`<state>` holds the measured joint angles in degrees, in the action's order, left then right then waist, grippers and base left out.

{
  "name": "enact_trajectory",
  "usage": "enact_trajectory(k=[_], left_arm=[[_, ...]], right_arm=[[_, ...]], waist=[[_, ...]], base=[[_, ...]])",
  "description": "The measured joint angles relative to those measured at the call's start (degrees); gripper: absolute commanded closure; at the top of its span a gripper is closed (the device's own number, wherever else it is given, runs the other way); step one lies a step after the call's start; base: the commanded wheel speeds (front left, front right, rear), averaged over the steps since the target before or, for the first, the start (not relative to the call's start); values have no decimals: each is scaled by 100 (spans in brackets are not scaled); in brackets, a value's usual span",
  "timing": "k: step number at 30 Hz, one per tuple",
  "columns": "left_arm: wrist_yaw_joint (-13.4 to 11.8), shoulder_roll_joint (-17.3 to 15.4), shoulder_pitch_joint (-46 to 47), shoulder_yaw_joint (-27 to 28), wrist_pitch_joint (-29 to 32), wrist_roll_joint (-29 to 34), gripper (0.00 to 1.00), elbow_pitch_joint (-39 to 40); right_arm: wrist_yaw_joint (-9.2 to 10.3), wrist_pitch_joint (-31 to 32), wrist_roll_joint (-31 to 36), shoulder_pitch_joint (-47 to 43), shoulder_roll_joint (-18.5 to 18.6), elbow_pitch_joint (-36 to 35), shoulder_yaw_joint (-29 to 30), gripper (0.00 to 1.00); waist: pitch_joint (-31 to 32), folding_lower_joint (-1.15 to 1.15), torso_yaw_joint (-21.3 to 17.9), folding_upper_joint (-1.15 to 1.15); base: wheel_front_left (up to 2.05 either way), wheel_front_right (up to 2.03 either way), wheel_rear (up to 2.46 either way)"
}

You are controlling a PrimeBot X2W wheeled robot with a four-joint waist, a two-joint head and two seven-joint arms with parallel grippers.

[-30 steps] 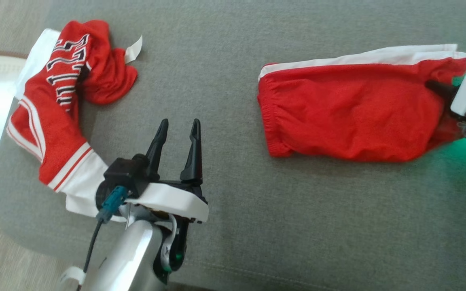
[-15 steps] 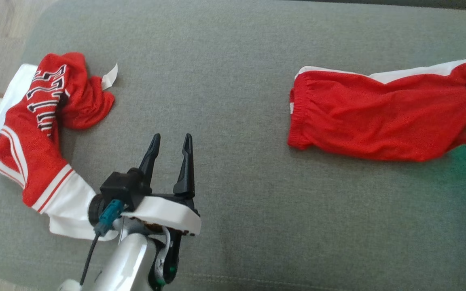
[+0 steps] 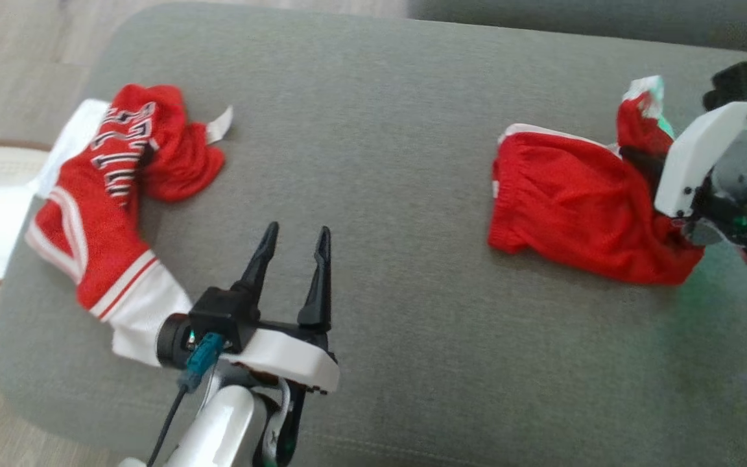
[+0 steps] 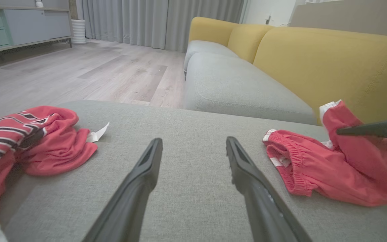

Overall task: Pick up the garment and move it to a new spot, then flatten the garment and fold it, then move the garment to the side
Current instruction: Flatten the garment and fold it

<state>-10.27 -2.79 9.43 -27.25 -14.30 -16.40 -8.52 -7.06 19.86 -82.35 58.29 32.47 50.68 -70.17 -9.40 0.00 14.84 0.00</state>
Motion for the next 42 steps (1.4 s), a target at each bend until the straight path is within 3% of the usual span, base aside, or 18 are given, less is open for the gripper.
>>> enact_trajectory(k=[8, 13, 14, 15, 20, 24, 30, 35, 41, 42], left_arm=[[-116, -3, 6, -221, 0, -225, 0, 15], [-187, -3, 6, -245, 0, -254, 0, 32], [-189, -3, 7, -244, 0, -277, 0, 30], [-192, -4, 7, -233, 0, -290, 0, 30], [-189, -4, 7, -172, 0, -289, 0, 7], [-183, -3, 7, -146, 0, -266, 0, -24], [-130, -3, 5, -55, 0, -234, 0, -67], [-120, -3, 3, 11, 0, -233, 0, -71], [-73, -3, 1, 12, 0, -191, 0, -74], [-52, -3, 1, 8, 0, -191, 0, -76]], right_arm=[[0, 254, -26, 1, -499, 523, -27, 100], [0, 287, -26, 2, -630, 603, -33, 100], [0, 287, -26, 2, -659, 617, -42, 63], [0, 285, -26, 2, -694, 623, -46, 0], [0, 42, -86, -4, -770, 356, -2, 0], [0, -449, -205, -5, -653, -457, 188, 0], [0, -1505, -293, -35, 181, -1404, 595, 0], [0, -2178, -227, -321, 817, -1218, 802, 0], [1, -2170, -238, -779, 693, -528, 714, 0], [0, -2117, -254, -781, 647, -453, 712, 4]], waist=[[10, 0, 525, 0], [-32, 0, 602, 0], [-36, 0, 589, 0], [-34, 0, 566, 0], [3, 0, 371, 0], [59, 0, 149, 0], [170, 0, -161, 0], [250, 0, -302, 0], [240, 0, -324, 0], [234, 0, -309, 0]], base=[[0, 0, 0], [0, 0, 0], [0, 0, 0], [0, 0, 0], [0, 0, 0], [0, 0, 0], [0, 0, 0], [0, 0, 0], [0, 0, 0], [0, 0, 0]])
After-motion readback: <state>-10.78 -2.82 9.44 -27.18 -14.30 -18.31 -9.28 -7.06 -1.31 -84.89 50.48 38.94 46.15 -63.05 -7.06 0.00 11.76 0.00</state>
